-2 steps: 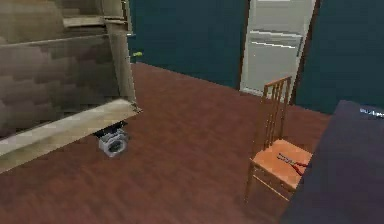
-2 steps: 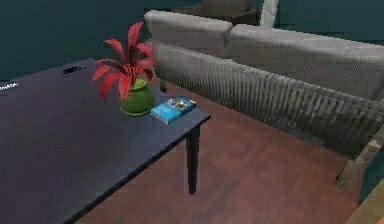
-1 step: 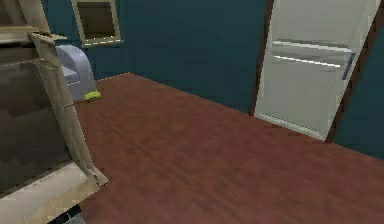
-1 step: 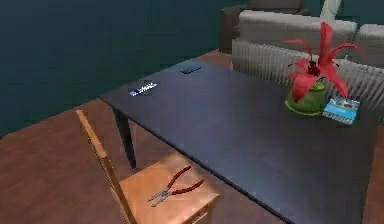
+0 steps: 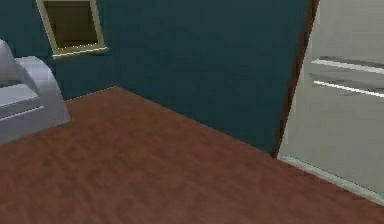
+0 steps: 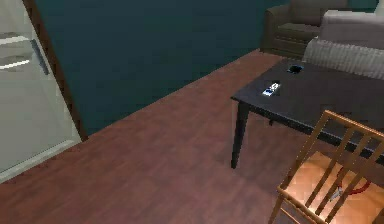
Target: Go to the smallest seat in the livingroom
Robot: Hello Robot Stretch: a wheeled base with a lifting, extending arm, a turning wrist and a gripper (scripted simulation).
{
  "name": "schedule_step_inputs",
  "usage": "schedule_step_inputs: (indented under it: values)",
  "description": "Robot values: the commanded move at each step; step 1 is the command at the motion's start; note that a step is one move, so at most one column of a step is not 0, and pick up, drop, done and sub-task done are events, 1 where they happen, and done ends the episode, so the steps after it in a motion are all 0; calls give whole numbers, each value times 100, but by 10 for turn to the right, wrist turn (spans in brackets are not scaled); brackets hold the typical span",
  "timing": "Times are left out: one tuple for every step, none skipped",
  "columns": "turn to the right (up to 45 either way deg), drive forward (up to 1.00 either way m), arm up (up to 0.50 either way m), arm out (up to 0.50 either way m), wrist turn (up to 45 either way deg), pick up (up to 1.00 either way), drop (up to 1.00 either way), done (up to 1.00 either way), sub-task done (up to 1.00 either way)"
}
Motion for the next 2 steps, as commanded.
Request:
schedule_step_inputs:
  values:
    - [-210,0,0,0,0,0,0,0,0]
    - [0,30,0,0,0,0,0,0,0]
